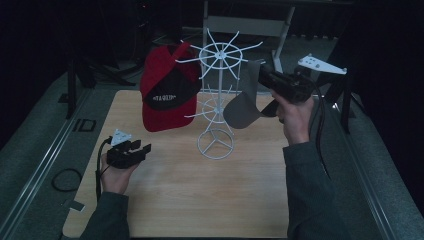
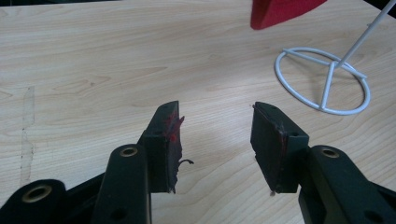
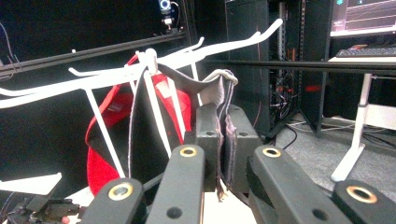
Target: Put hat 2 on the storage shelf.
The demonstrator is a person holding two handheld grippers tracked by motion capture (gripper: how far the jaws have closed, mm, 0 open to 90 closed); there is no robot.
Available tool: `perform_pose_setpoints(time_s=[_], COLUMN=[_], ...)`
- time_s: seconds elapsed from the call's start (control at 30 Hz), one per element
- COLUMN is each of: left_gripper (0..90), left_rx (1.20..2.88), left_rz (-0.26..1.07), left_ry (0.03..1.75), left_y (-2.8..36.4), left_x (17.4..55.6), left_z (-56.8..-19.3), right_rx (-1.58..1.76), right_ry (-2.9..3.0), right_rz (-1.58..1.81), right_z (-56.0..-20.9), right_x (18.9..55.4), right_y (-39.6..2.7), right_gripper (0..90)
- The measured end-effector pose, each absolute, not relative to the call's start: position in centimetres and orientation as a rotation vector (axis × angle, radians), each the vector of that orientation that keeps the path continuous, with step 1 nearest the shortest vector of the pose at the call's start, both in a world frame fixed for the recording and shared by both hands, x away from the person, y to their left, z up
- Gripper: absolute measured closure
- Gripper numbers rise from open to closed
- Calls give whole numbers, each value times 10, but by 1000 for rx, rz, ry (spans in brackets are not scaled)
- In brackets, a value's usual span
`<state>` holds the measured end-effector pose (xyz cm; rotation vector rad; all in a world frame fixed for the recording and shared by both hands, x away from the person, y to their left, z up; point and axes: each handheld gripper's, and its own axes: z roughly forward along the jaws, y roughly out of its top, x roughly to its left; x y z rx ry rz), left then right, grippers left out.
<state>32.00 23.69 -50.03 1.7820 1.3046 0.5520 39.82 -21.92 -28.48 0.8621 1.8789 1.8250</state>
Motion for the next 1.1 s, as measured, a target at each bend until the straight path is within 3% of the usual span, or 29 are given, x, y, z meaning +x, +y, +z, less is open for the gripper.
perform_pose_setpoints(time_s=[0.37,0.87,1.1], left_gripper=[531,529,529], left_rx=[1783,1782,1782], left_rz=[552,552,553], left_ry=[1306,1308,1308], left_y=[237,236,236], left_x=[320,320,321], left_z=[-500,-501,-501], right_rx=[893,954,963], right_ry=[1856,1810,1808], right_rz=[1767,1711,1704], right_z=[-286,-296,-301], right_x=[393,387,384], right_y=[-231,-250,-258], right_gripper=[671,574,569])
